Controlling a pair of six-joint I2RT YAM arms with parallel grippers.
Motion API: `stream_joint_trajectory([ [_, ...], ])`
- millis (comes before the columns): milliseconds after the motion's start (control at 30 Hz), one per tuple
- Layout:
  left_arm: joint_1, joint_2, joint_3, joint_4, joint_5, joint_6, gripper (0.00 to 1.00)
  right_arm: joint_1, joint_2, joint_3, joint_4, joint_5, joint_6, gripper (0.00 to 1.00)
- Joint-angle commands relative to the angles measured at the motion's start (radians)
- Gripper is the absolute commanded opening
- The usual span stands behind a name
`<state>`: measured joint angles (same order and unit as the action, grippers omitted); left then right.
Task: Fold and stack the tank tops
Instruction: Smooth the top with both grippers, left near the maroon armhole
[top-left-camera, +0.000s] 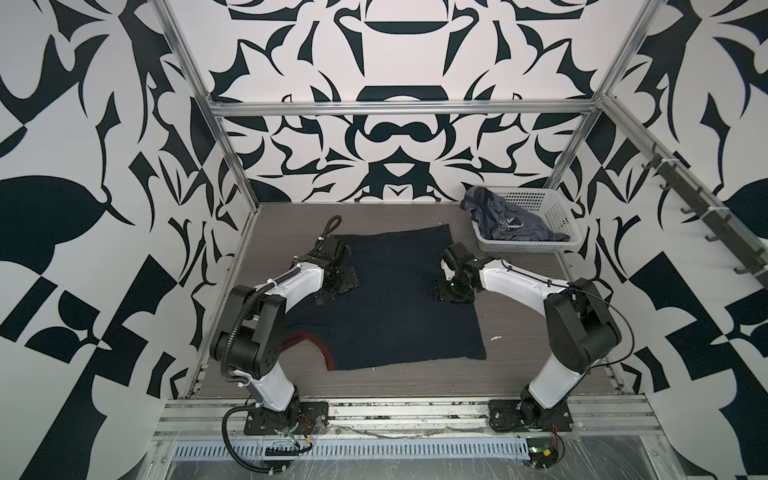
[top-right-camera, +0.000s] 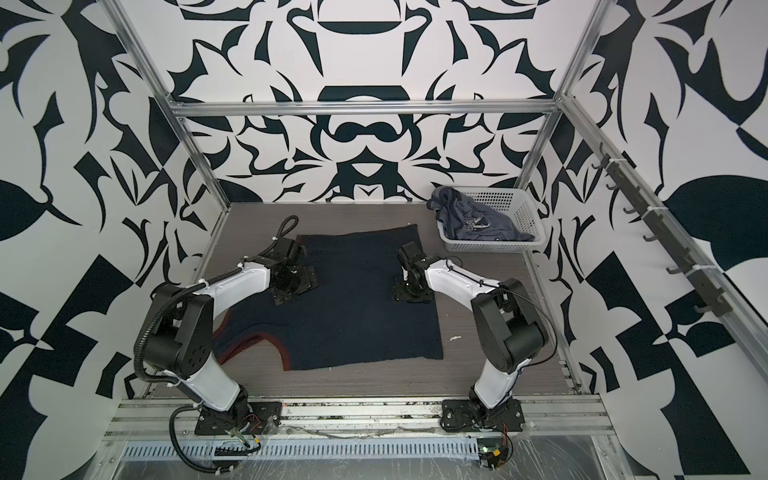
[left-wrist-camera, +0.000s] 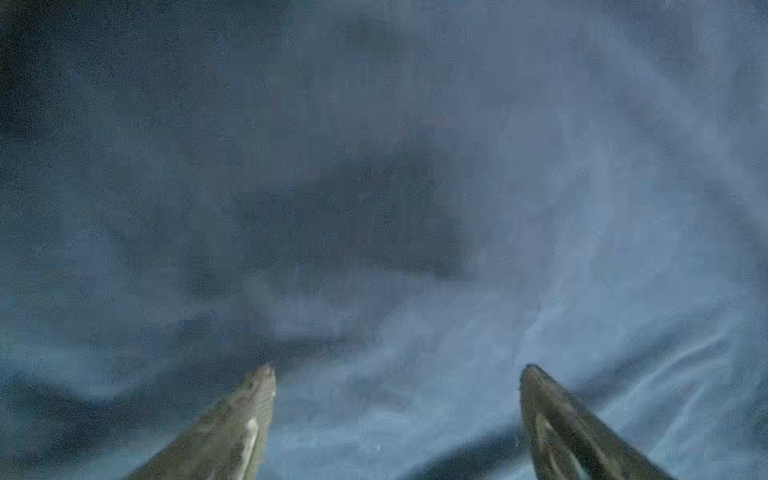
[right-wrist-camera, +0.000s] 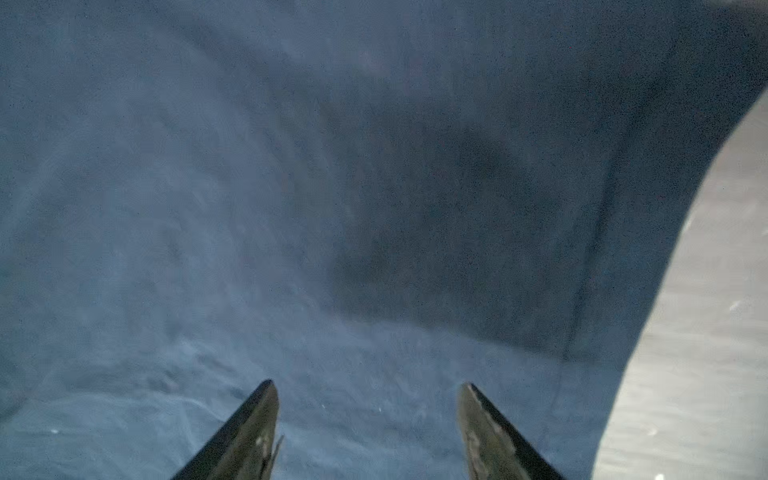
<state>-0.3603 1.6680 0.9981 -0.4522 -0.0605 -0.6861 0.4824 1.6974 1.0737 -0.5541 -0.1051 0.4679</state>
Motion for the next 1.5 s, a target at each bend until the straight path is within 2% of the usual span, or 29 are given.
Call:
stream_joint_trajectory([
  [0,-0.049,-0.016,-0.034,0.046,0.006,-0.052,0.95,0.003,-0.051,-0.049,0.047,-0.012,0.080,0.72],
  [133,-0.118,-0.013,-0.074,0.082,0.008,-0.113,0.95,-0.017,-0.082,-0.133,0.031,0.011,0.152,0.71],
  [300,-0.262,0.024,-0.073,0.126,0.027,-0.189,0.95,-0.127,-0.225,-0.301,0.003,0.046,0.232,0.70],
  [433,-0.373,0.026,-0.017,0.131,0.051,-0.212,0.96,-0.261,-0.387,-0.405,-0.058,0.060,0.232,0.70],
  [533,-0.385,-0.041,0.040,0.050,0.017,-0.192,0.96,-0.309,-0.489,-0.397,-0.128,0.108,0.210,0.71],
  [600,-0.345,-0.116,0.081,-0.059,-0.075,-0.146,0.96,-0.306,-0.544,-0.375,-0.118,0.096,0.182,0.71],
  [667,-0.227,-0.186,0.109,-0.160,-0.141,-0.107,0.96,-0.278,-0.571,-0.345,-0.073,0.046,0.169,0.71],
  [767,0.015,-0.224,0.137,-0.209,-0.113,-0.064,0.94,-0.165,-0.538,-0.272,-0.025,0.078,0.169,0.71],
  [833,0.146,-0.200,0.169,-0.219,-0.087,-0.036,0.90,-0.095,-0.475,-0.223,0.010,0.076,0.169,0.71],
  [933,0.266,-0.120,0.224,-0.188,0.011,0.007,0.86,-0.019,-0.373,-0.163,0.070,0.081,0.167,0.71],
  [1000,0.295,-0.060,0.249,-0.151,0.075,0.018,0.86,0.000,-0.316,-0.139,0.095,0.074,0.165,0.71],
  [1167,0.302,0.057,0.275,-0.125,0.116,-0.021,0.86,0.004,-0.210,-0.124,0.137,0.038,0.143,0.72],
  [1467,0.350,0.191,0.274,-0.036,0.061,-0.013,0.86,0.013,-0.136,-0.174,0.193,0.042,0.132,0.72],
])
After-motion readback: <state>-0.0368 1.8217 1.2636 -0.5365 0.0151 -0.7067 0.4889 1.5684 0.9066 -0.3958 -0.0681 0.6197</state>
